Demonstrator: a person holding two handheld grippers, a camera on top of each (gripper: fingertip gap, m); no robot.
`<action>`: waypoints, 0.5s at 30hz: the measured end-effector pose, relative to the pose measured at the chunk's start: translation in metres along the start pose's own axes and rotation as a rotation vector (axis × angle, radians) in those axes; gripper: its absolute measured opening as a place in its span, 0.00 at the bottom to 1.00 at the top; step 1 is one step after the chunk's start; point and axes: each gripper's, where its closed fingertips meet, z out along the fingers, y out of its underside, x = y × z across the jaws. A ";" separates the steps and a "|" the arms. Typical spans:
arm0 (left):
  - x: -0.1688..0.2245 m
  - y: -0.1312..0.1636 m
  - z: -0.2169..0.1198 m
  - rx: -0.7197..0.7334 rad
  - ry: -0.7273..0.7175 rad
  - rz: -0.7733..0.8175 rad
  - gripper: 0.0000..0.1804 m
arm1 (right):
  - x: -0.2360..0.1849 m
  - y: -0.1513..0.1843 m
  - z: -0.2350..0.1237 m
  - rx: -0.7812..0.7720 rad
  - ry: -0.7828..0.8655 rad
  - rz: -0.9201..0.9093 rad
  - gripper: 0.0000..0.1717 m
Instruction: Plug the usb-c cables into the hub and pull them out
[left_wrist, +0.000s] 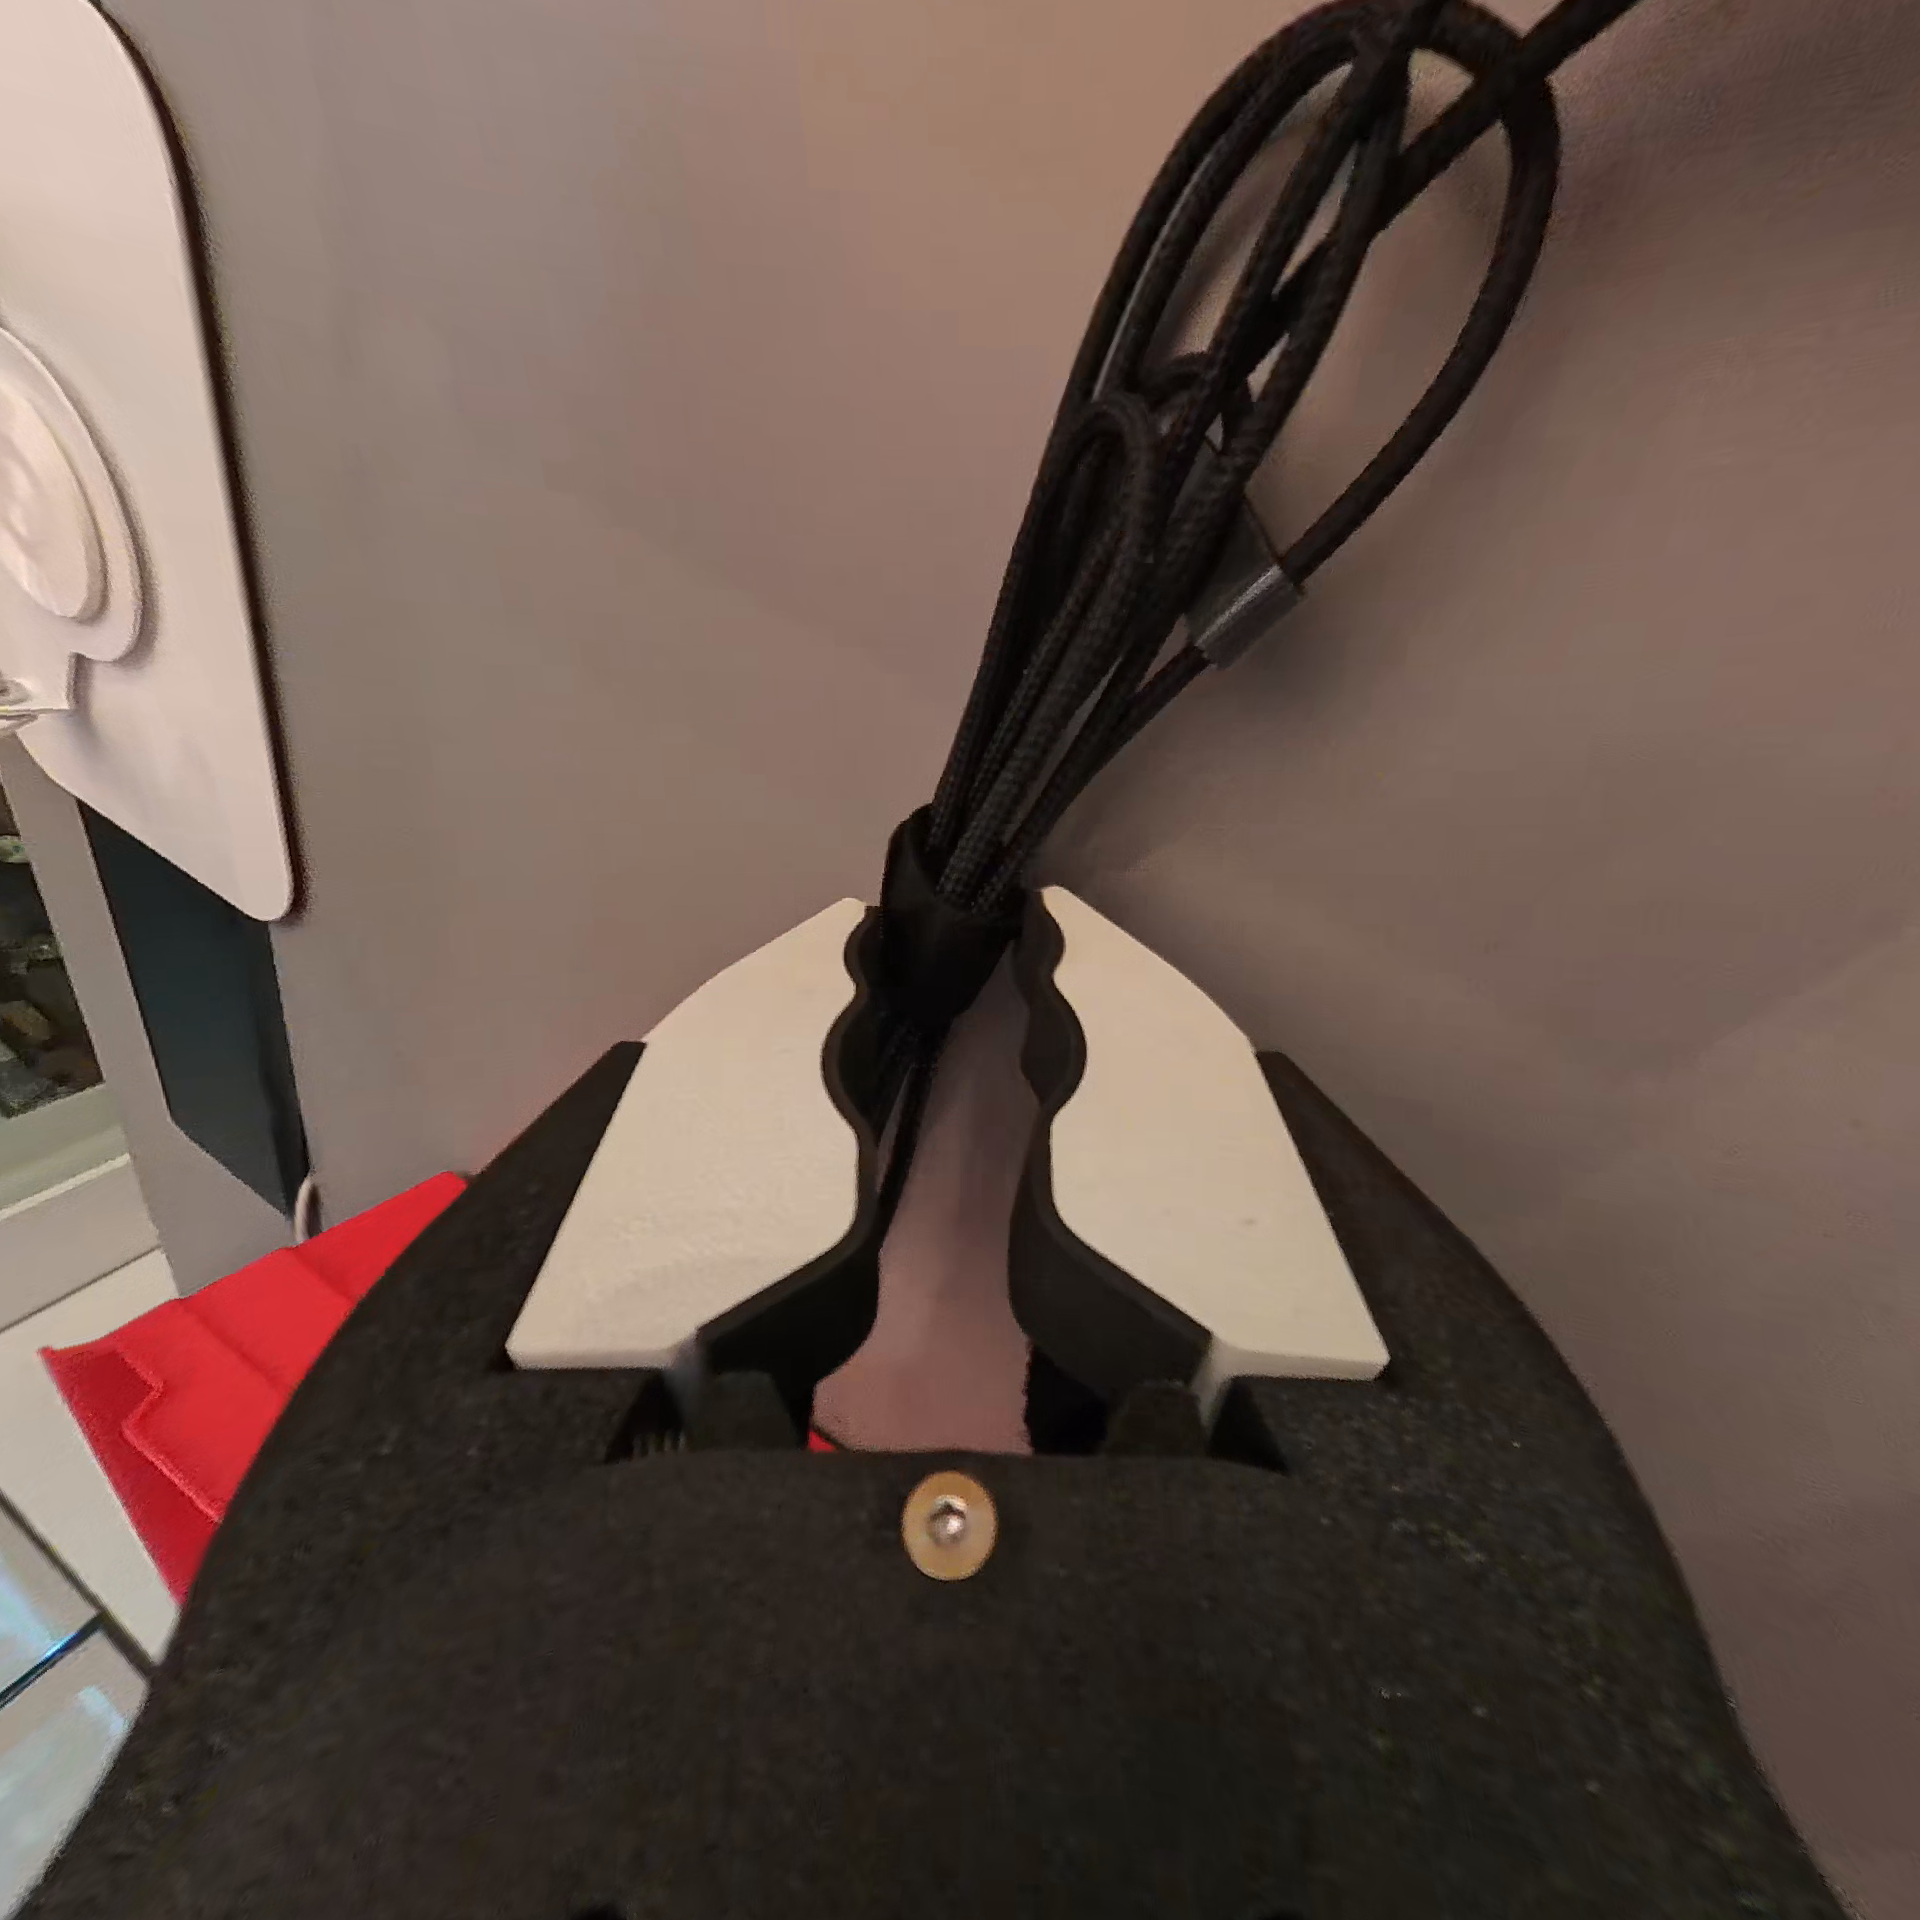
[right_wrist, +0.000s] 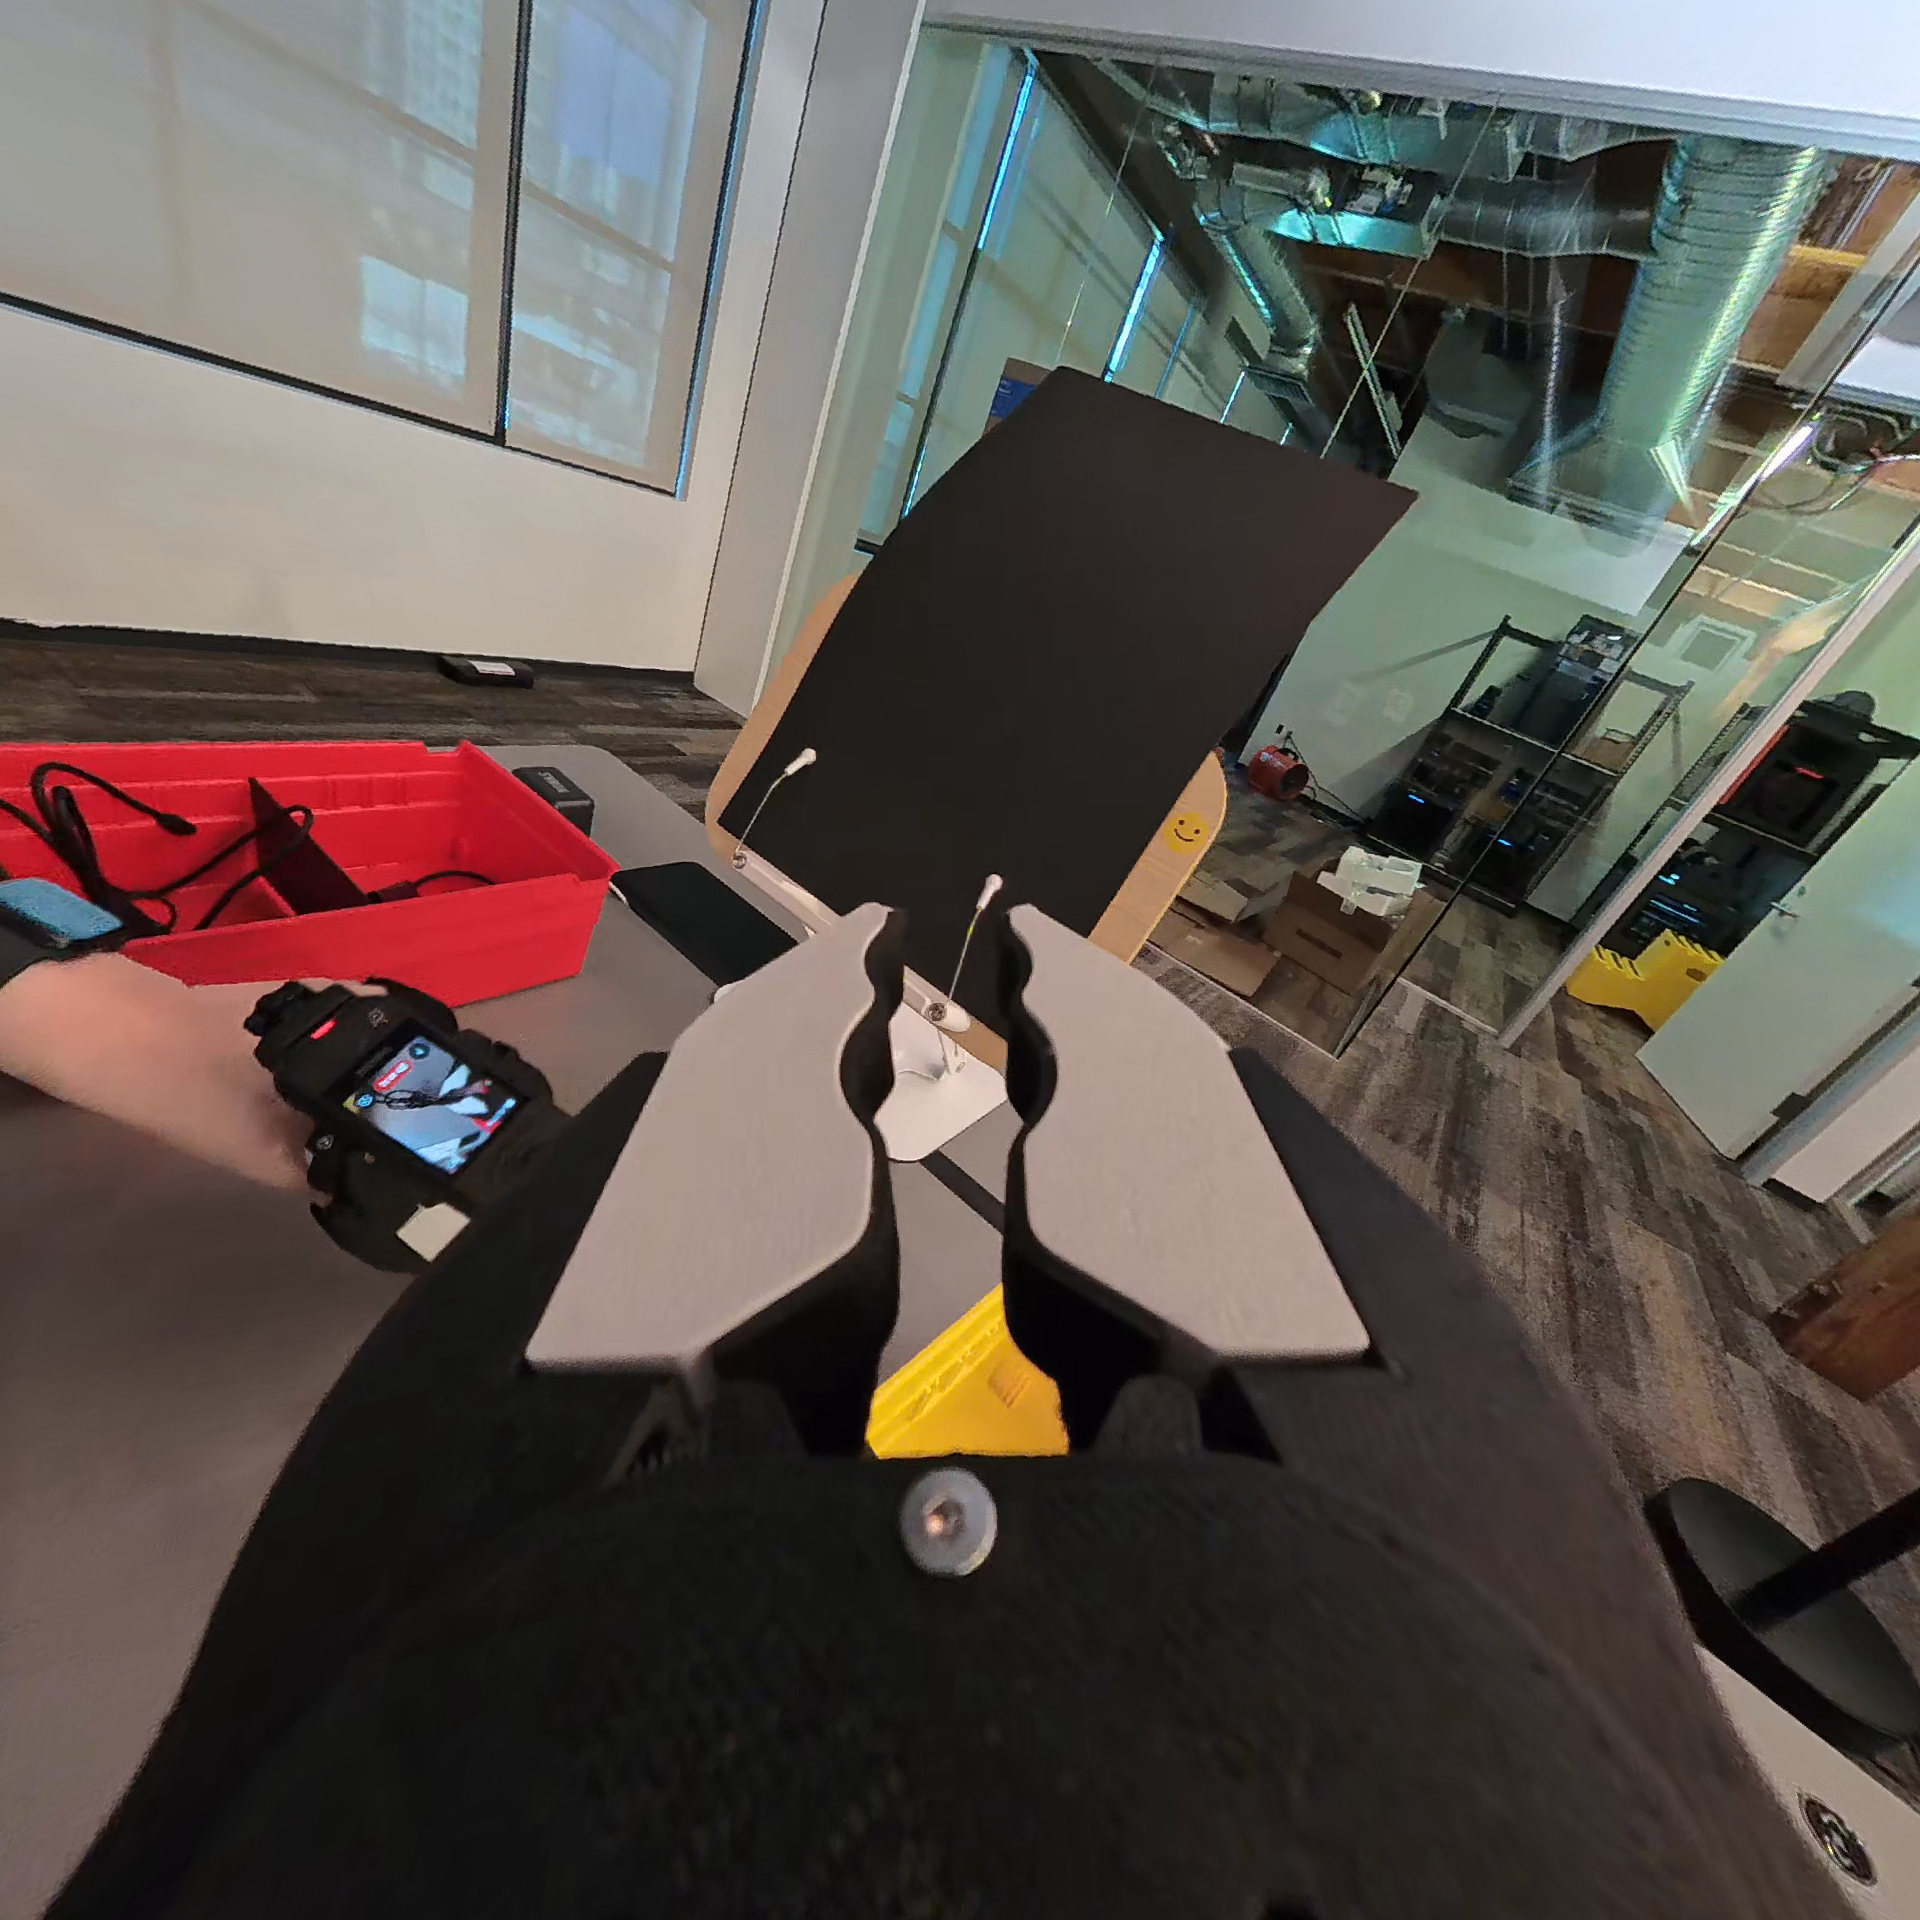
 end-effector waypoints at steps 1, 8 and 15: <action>0.000 0.000 0.000 0.005 -0.008 0.004 0.14 | 0.001 0.001 0.000 -0.002 0.001 0.000 0.10; 0.005 0.002 -0.023 0.066 0.063 -0.052 0.24 | 0.004 0.002 0.002 -0.008 0.019 0.004 0.12; -0.091 0.028 -0.114 0.231 -0.113 -0.194 0.23 | 0.001 -0.008 -0.004 0.042 0.006 0.018 0.13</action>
